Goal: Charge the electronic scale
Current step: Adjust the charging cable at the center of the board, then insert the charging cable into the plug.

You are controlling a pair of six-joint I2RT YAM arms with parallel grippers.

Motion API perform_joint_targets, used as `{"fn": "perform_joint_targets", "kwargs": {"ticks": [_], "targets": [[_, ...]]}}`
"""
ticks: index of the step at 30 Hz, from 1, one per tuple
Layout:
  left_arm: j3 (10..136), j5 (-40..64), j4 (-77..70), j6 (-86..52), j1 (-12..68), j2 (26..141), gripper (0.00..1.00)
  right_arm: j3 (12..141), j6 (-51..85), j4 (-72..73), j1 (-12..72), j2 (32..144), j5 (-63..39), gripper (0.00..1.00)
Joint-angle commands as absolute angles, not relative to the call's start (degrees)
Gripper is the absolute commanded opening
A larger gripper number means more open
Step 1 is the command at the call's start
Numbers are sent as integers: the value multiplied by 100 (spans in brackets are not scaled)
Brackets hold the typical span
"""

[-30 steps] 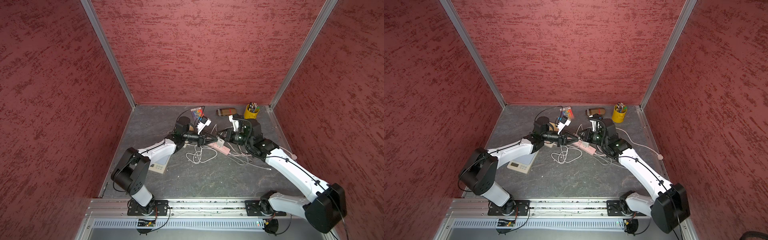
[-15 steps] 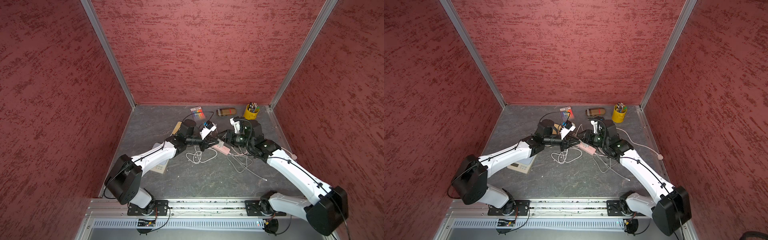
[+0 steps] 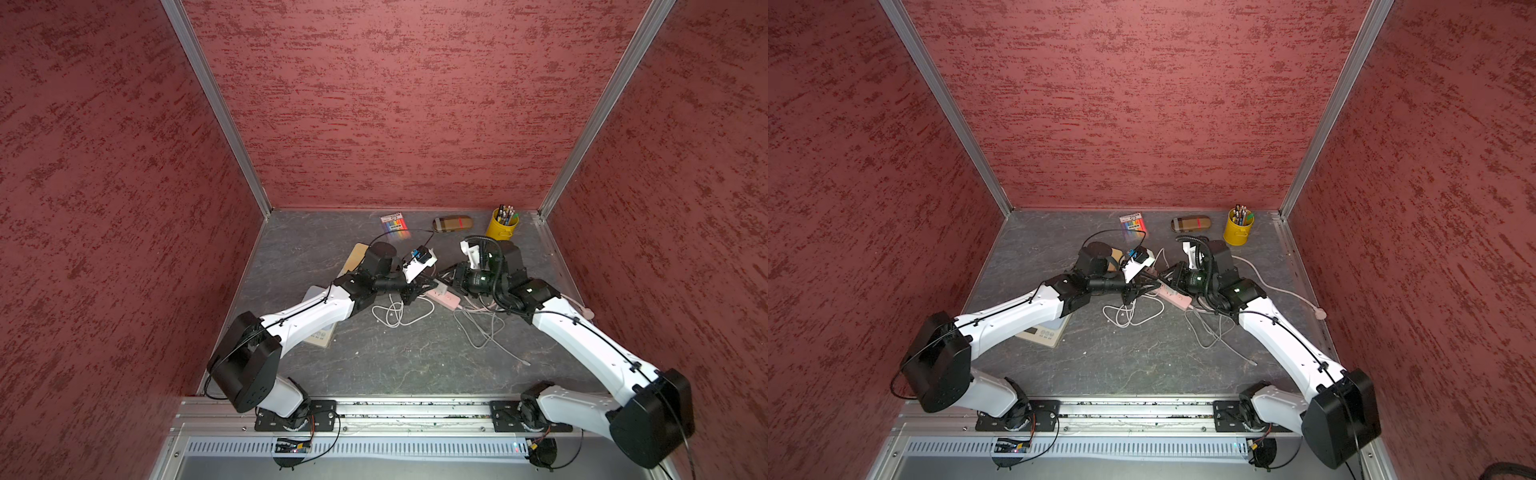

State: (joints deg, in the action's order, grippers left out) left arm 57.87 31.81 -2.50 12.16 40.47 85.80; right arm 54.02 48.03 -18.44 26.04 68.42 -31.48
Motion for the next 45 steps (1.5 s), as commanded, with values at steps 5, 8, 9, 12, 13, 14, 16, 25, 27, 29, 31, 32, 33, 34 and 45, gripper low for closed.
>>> {"fn": "perform_joint_targets", "kwargs": {"ticks": [5, 8, 9, 12, 13, 14, 16, 25, 27, 29, 31, 32, 33, 34, 45], "targets": [[5822, 2857, -255, 1446, 4135, 8490, 4, 5443, 4658, -1984, 2654, 6960, -3634, 17], [5814, 2815, -255, 1491, 4152, 8471, 5, 5483, 4547, -2012, 2649, 6987, -3636, 0], [5806, 2800, -255, 1502, 4159, 8464, 9, 5517, 4474, -2029, 2654, 6987, -3586, 0], [5683, 2752, -384, 1434, 4140, 8401, 46, 5889, 3845, -2381, 2658, 7059, -3180, 0], [5581, 2782, -474, 1335, 4091, 8349, 53, 6097, 3471, -2656, 2650, 7124, -2926, 0], [5475, 2888, -590, 1180, 4005, 8291, 57, 6354, 3069, -2954, 2654, 7212, -2611, 0], [5287, 3227, -834, 749, 3762, 8236, 59, 6761, 2220, -3378, 2639, 7435, -2098, 0], [5485, 4204, -1006, -777, 3138, 9240, 57, 6761, -528, -3040, 2646, 8224, -821, 0], [5575, 4351, -1200, -1070, 3138, 9566, 57, 6494, -882, -2647, 2646, 8170, -853, 0], [5687, 4464, -1408, -1363, 3138, 9877, 56, 6289, -1119, -2352, 2645, 8180, -962, 0], [5788, 4553, -1658, -1657, 3138, 10177, 55, 6169, -1291, -2183, 2646, 8292, -1103, 0], [5823, 4584, -1755, -1741, 3127, 10285, 54, 6140, -1349, -2150, 2646, 8297, -1137, 0], [5850, 4594, -1846, -1822, 3126, 10373, 54, 6126, -1403, -2119, 2645, 8504, -1155, 0], [5885, 4597, -1908, -1848, 3129, 10440, 53, 6116, -1464, -2089, 2646, 8593, -1156, 0], [6080, 4660, -1890, -1871, 3067, 10927, 52, 5839, -2317, -1635, 2645, 8913, -1306, 0]]}}
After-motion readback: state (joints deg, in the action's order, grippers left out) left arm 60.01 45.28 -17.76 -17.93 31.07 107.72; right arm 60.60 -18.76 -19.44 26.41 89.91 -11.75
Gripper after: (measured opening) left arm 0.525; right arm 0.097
